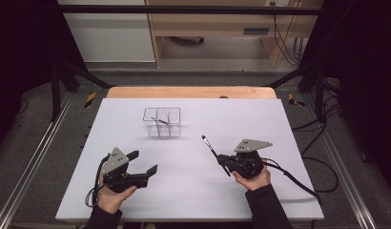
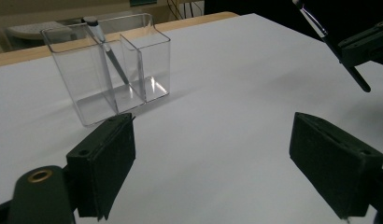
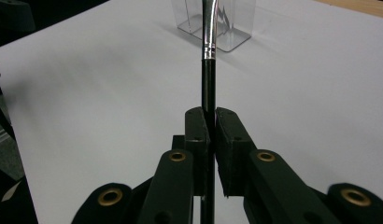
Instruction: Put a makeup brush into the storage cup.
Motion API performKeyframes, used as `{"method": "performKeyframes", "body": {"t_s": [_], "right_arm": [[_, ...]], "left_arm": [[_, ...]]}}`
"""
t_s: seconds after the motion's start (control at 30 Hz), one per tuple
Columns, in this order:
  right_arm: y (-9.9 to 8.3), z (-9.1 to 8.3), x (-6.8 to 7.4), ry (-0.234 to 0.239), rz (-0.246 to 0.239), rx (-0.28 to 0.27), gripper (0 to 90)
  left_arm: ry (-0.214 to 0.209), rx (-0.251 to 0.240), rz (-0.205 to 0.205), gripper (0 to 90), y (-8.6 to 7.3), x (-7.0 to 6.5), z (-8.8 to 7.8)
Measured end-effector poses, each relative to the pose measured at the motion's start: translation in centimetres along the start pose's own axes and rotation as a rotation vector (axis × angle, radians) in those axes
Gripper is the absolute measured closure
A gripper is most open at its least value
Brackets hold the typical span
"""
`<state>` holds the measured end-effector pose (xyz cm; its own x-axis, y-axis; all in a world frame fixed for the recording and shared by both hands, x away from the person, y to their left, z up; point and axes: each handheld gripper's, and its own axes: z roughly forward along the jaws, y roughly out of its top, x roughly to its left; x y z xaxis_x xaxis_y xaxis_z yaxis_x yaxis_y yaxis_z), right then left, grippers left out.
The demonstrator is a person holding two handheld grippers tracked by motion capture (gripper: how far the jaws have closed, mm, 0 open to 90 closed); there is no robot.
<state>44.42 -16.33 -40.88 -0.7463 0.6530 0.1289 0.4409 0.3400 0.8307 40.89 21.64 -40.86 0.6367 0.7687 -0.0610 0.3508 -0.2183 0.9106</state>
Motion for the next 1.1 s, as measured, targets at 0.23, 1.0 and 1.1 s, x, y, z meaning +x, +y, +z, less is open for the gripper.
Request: {"method": "performKeyframes", "body": {"t_s": [0.23,1.0,1.1], "right_arm": [[-0.2,-0.3,0.1,0.007,0.01,-0.048,84.3],[-0.3,-0.1,0.6,0.023,0.013,-0.087,84.4],[-0.2,0.0,0.8,0.025,0.008,-0.094,84.3]], "left_arm": [[-0.02,-0.014,0.009,13.6,0.9,-0.8,0.7],[-0.086,-0.048,0.0,13.5,3.3,-3.0,3.7],[-0.09,-0.057,-0.003,13.5,3.6,-3.2,3.9]]}}
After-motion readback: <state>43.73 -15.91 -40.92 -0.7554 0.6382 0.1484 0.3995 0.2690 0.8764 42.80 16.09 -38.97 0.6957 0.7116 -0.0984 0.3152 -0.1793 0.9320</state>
